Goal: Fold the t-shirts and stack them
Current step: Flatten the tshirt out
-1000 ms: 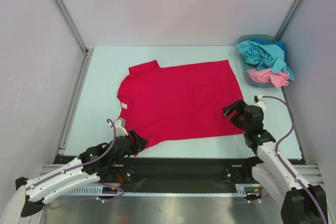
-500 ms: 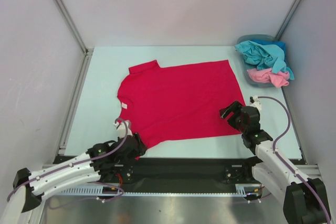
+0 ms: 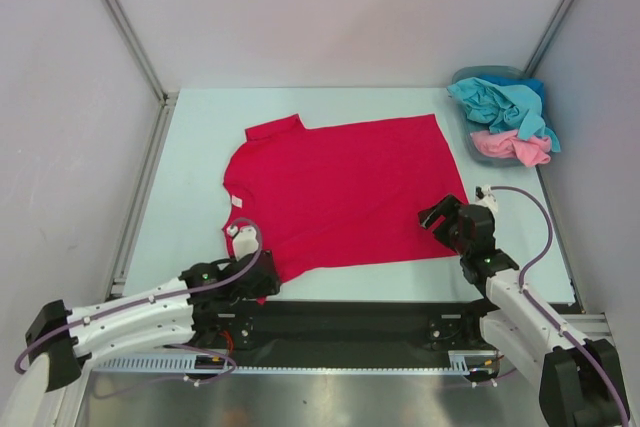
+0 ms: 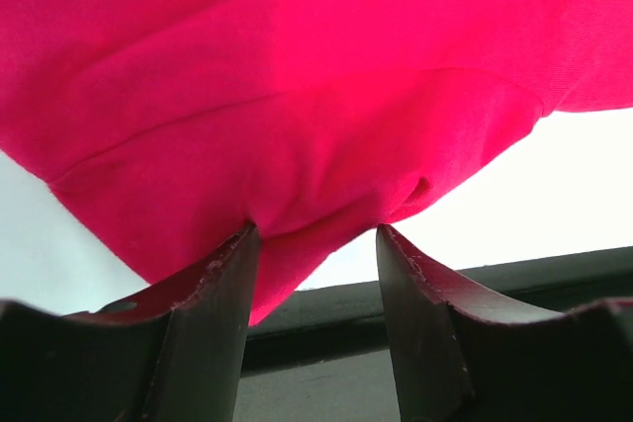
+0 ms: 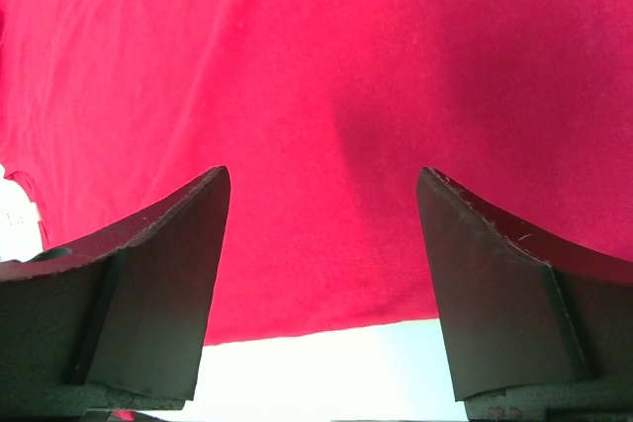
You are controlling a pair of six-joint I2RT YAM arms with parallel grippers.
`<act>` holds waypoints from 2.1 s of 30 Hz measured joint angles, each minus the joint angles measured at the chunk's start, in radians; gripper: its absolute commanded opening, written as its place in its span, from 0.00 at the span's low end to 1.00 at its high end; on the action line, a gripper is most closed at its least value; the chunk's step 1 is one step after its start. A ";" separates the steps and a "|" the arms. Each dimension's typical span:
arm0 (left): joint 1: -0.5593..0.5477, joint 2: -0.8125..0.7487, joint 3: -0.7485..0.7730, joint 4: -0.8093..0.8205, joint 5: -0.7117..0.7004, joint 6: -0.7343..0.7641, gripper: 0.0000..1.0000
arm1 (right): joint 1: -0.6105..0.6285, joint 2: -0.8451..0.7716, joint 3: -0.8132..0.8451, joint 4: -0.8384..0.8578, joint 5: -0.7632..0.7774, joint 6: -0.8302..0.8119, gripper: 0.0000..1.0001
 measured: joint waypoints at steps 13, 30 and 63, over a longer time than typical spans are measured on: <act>-0.010 0.325 0.208 -0.015 -0.059 0.068 0.11 | 0.001 -0.028 -0.014 0.020 0.000 0.007 0.74; -0.019 0.546 0.547 -0.230 -0.223 0.167 0.13 | 0.001 -0.020 -0.033 0.033 -0.003 0.008 0.73; -0.115 0.380 0.294 -0.156 -0.089 0.048 0.40 | -0.045 -0.043 -0.050 0.034 -0.027 0.008 0.75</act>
